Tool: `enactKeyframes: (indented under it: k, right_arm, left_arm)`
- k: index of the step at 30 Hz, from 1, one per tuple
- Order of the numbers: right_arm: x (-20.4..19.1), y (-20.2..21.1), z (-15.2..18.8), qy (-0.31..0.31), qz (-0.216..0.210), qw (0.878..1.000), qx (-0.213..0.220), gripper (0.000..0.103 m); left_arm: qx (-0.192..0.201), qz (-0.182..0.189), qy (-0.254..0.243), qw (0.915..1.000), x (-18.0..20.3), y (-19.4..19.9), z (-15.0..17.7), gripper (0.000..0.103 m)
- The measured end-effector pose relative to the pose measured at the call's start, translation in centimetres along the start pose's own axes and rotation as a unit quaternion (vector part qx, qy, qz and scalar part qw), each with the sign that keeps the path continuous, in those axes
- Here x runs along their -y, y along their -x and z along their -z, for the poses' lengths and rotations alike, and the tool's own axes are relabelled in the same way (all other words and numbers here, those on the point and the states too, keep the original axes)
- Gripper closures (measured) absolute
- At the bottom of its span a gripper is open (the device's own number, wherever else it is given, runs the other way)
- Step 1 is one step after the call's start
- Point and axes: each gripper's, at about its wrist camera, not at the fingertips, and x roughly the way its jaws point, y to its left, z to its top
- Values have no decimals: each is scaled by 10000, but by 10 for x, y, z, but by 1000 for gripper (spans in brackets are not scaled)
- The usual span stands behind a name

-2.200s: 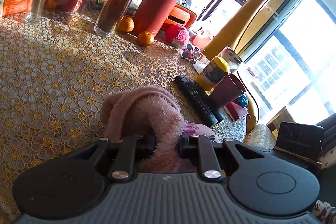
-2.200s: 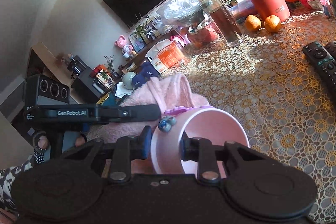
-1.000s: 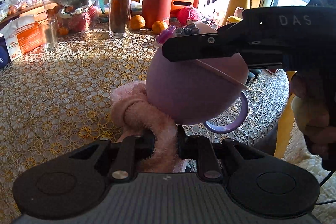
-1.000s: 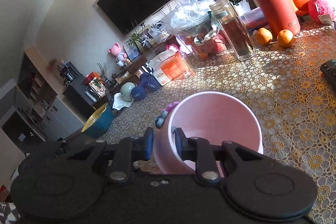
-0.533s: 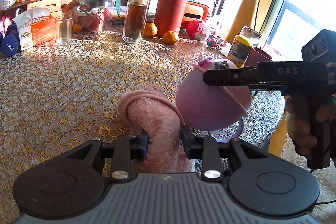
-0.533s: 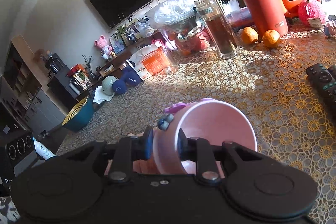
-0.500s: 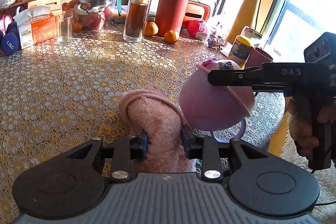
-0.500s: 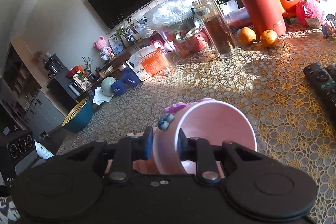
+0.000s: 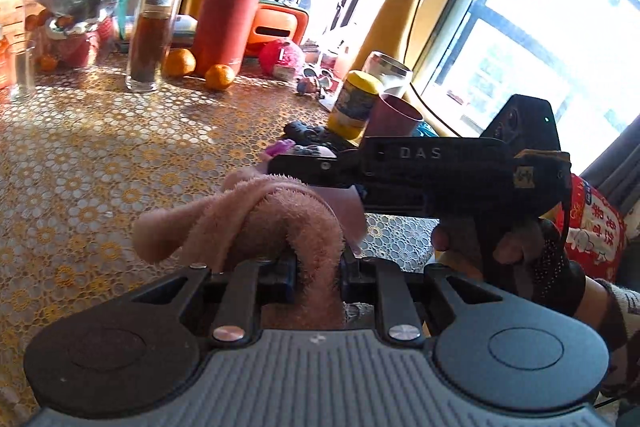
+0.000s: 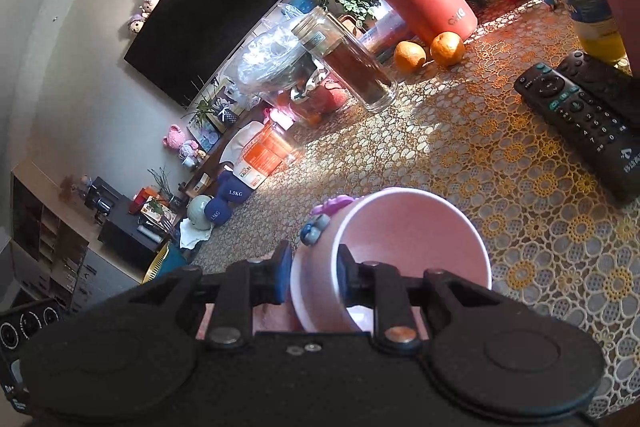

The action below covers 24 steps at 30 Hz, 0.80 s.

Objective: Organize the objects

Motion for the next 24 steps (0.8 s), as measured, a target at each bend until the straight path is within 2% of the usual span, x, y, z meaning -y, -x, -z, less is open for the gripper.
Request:
enactKeyframes:
  k: [2, 6, 13, 19, 22, 24]
  right_arm:
    - [1, -1, 0, -89, -12, 10000, 18, 82]
    - [3, -1, 0, -140, -29, 9999, 18, 82]
    - [0, -8, -2, -94, -95, 9999, -89, 83]
    - [-18, -19, -4, 290, -312, 9990, -121, 83]
    - [-31, -23, -4, 867, -470, 9950, -145, 82]
    - [-34, -26, -1, 1063, -415, 9931, -271, 82]
  left_arm:
    - [-96, -51, -96, 9999, 6, -11, 1, 85]
    - [-187, -181, 58, 9996, -6, -22, 3, 86]
    - [-325, -993, 505, 9932, -52, -21, 5, 86]
    - [-14, -1286, 715, 9891, -74, 17, -1, 86]
    - [42, -1397, 675, 9879, -78, 29, -1, 86]
    - [50, -1414, 700, 9875, -79, 33, 1, 86]
